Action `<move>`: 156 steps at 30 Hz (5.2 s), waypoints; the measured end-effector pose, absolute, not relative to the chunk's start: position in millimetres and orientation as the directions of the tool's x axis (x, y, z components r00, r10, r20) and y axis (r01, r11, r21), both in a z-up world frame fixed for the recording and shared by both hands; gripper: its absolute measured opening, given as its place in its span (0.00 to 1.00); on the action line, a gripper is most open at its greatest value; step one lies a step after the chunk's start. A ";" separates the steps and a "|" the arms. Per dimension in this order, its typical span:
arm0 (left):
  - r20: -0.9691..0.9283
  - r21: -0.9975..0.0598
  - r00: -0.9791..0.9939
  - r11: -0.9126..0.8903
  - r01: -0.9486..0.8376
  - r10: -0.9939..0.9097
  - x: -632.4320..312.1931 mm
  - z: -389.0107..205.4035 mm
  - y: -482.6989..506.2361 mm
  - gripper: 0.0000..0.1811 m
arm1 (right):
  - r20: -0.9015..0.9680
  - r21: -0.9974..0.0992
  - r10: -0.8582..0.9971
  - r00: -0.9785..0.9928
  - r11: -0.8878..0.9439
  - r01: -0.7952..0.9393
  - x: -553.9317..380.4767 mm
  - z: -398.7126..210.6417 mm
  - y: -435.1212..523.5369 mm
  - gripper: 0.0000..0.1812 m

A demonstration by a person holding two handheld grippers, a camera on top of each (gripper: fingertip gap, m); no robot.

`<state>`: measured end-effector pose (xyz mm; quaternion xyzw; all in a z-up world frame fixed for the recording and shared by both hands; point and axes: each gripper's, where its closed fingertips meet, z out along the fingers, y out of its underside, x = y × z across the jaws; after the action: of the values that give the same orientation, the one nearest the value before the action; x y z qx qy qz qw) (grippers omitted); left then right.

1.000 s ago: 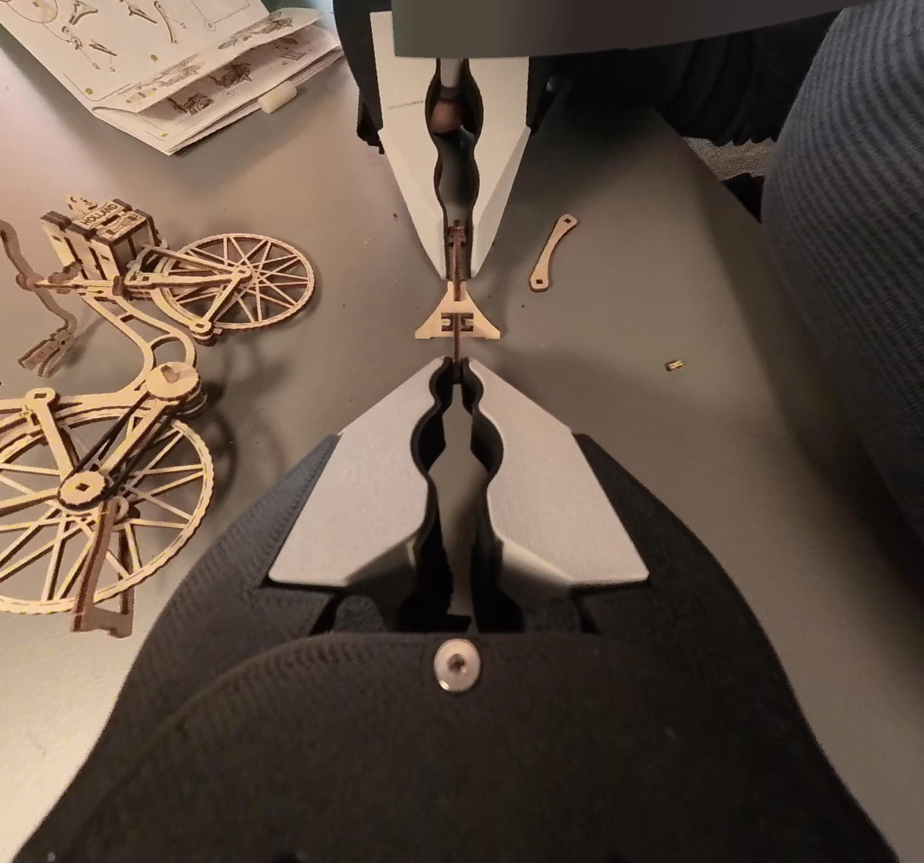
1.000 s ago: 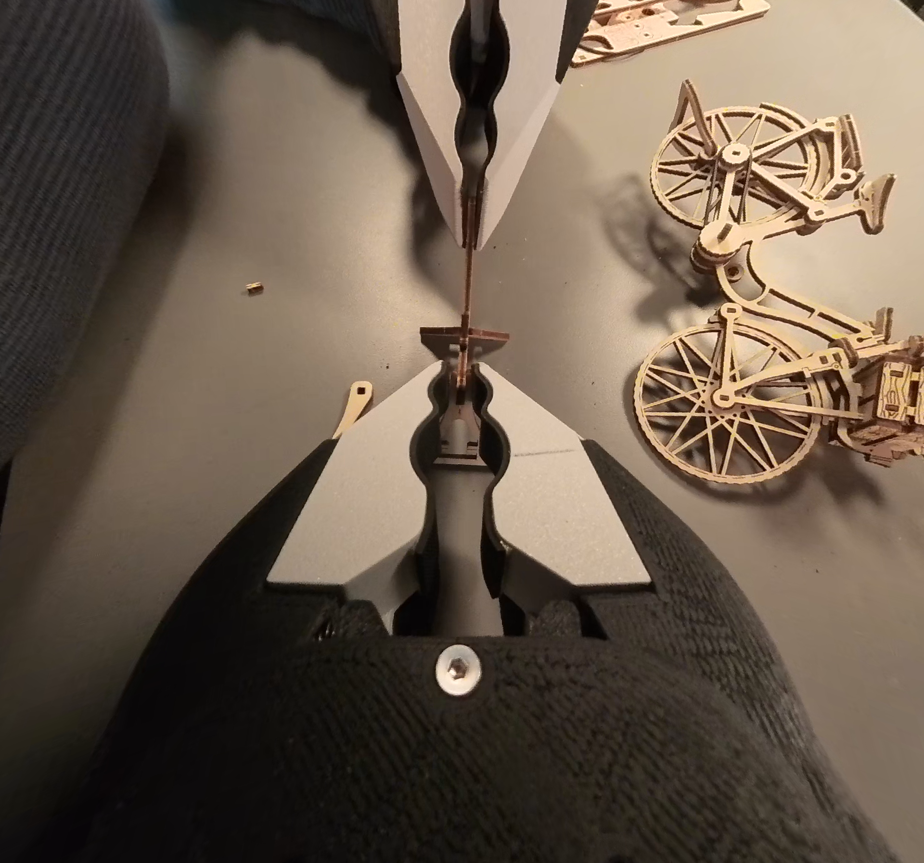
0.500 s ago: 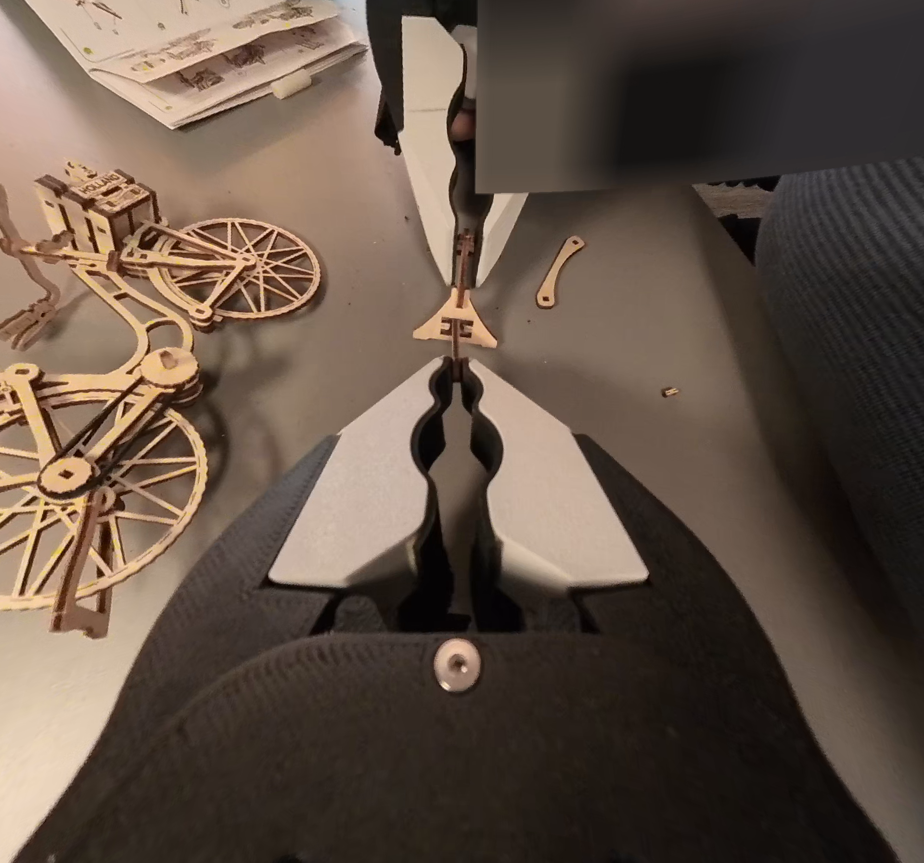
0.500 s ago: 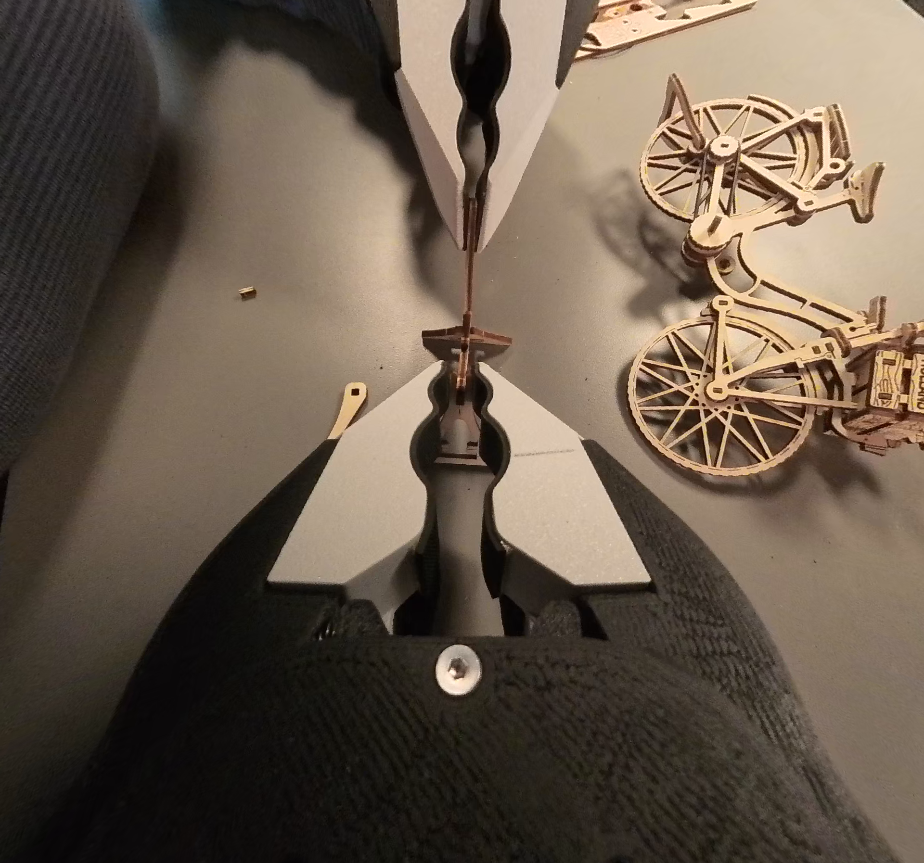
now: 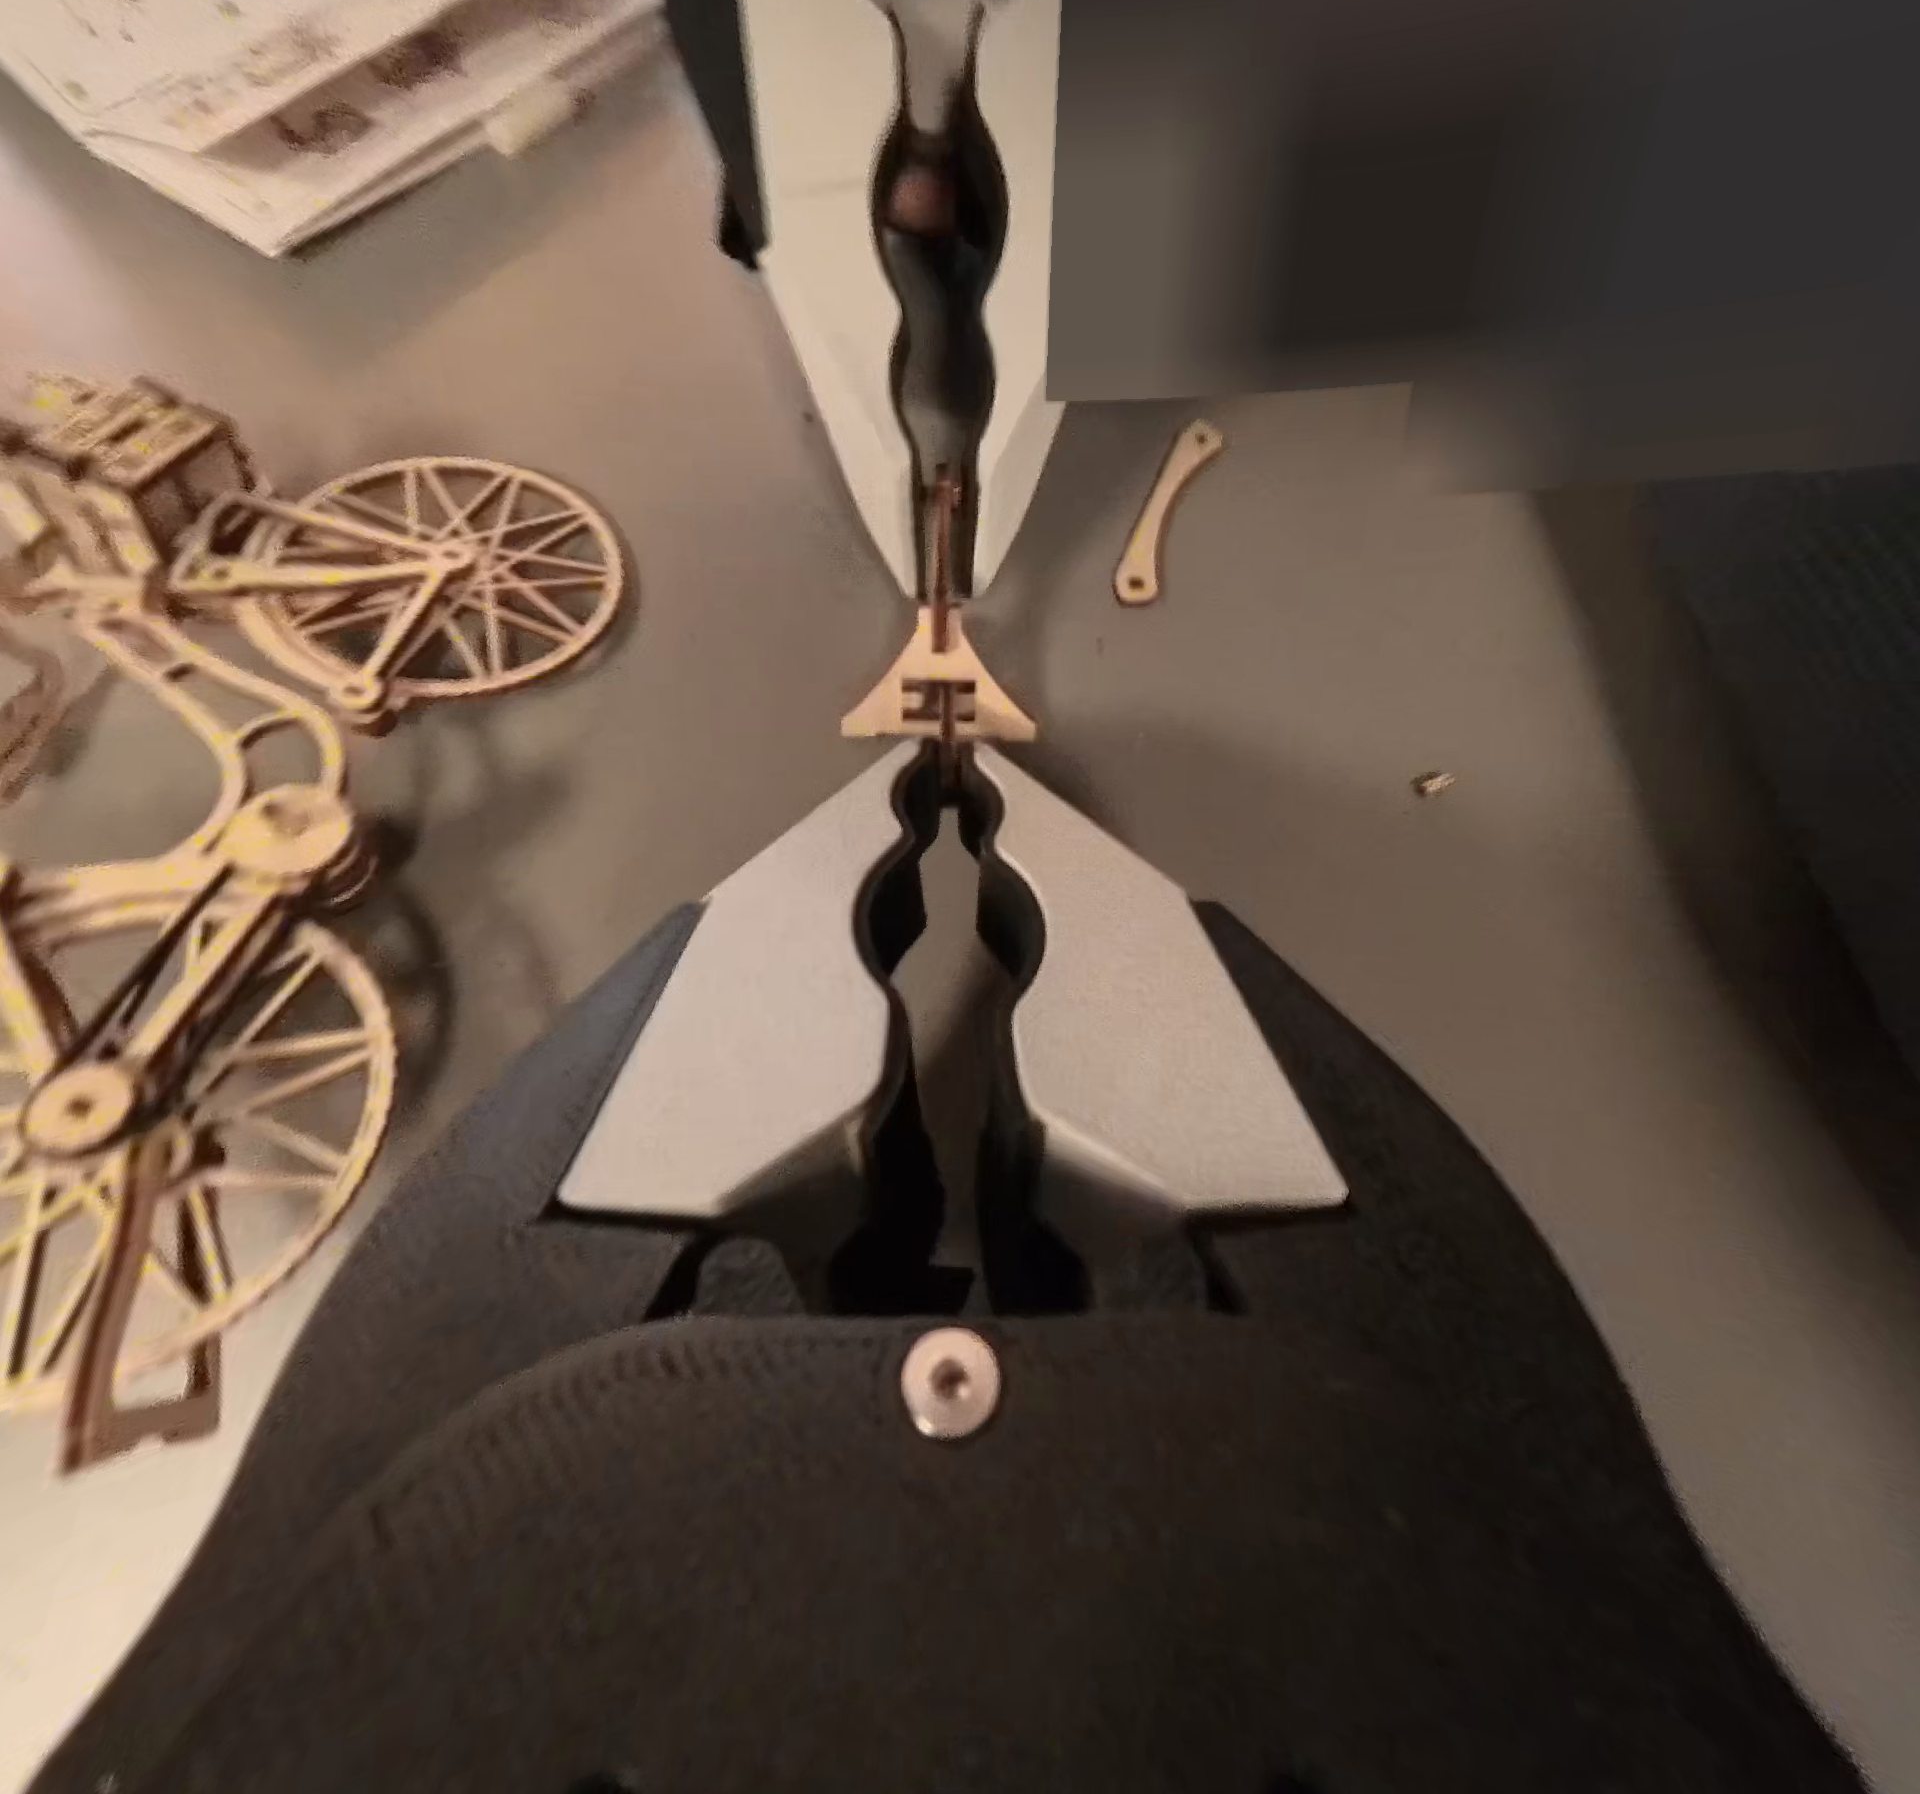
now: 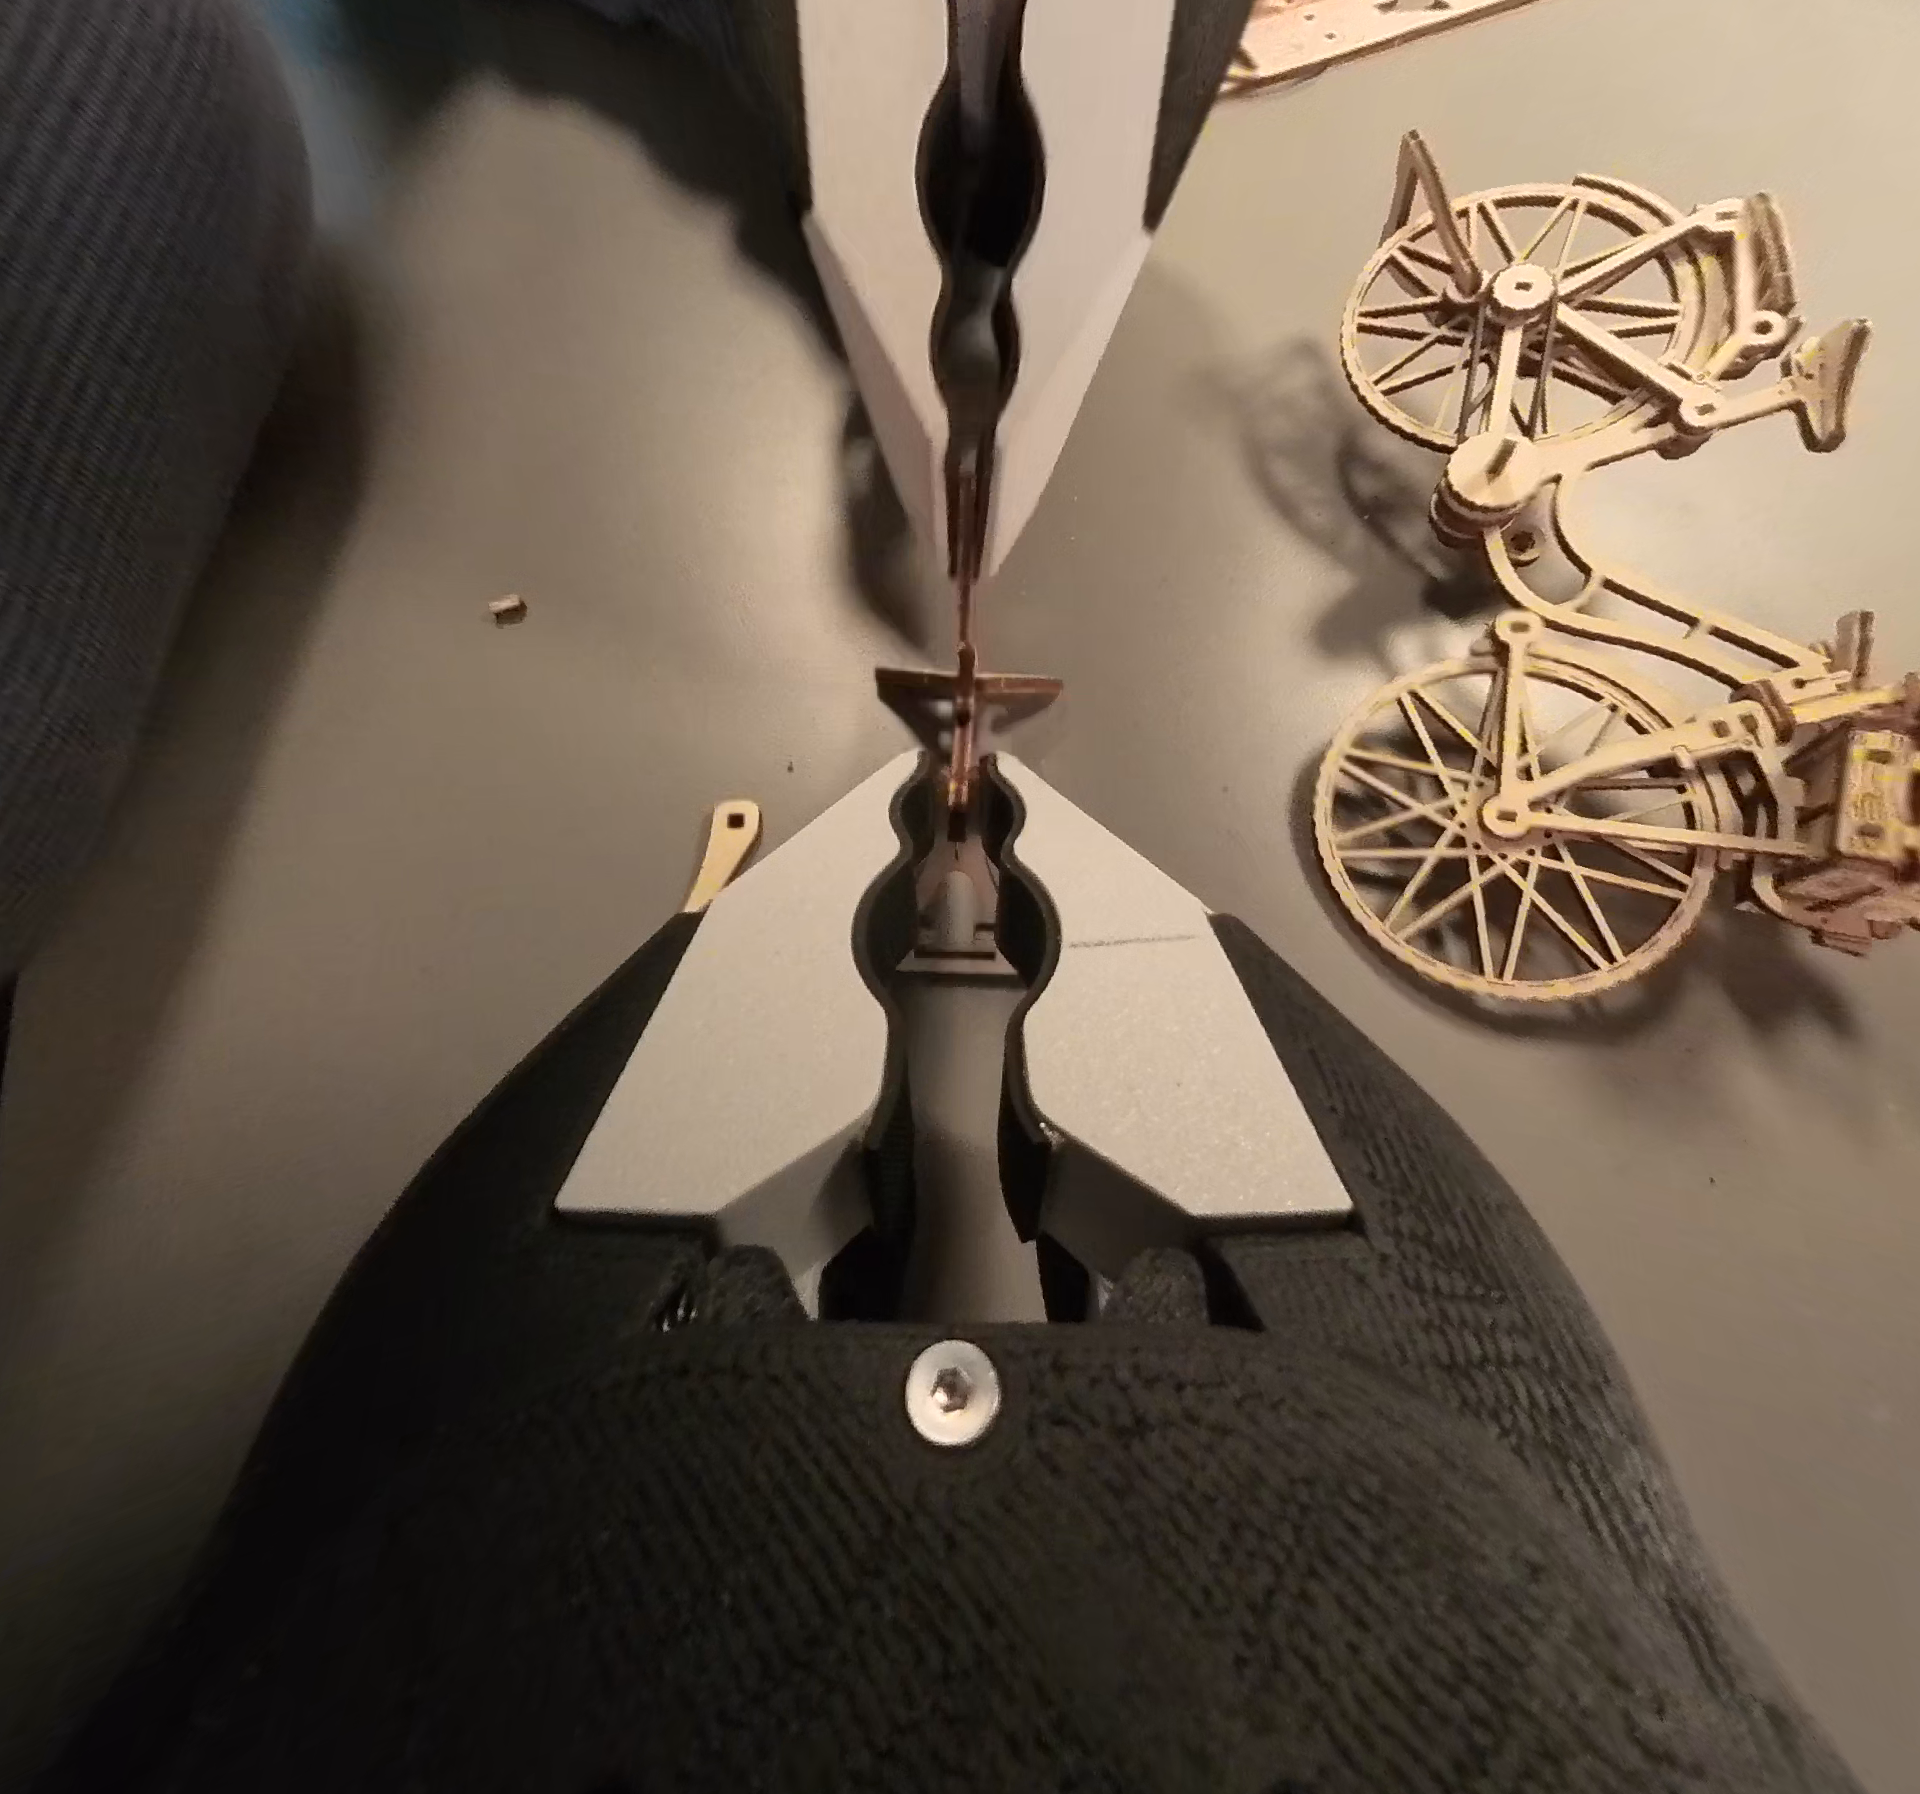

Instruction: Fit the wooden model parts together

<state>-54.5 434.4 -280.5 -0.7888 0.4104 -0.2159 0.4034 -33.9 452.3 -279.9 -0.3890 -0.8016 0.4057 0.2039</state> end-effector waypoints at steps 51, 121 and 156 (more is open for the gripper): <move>-0.033 -0.805 0.558 -0.309 -0.507 -0.829 -56.6 -282.2 427.0 0.00 | 0.032 -0.790 0.776 -0.630 0.405 0.459 -41.4 -284.5 440.3 0.14; 0.060 -0.814 0.586 -0.379 -0.440 -0.808 -43.7 -279.6 431.1 0.04 | 0.021 -0.797 0.773 -0.634 0.396 0.456 -39.6 -282.5 442.9 0.15; 0.084 -0.821 0.575 -0.384 -0.423 -0.814 -40.3 -277.4 427.8 0.06 | -0.005 -0.824 0.759 -0.651 0.366 0.432 -37.9 -276.0 437.3 0.04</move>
<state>-40.3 427.8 -277.4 -0.7943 0.3892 -0.2469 0.3958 -37.9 437.3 -276.0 -0.3705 -0.8038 0.4239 0.1924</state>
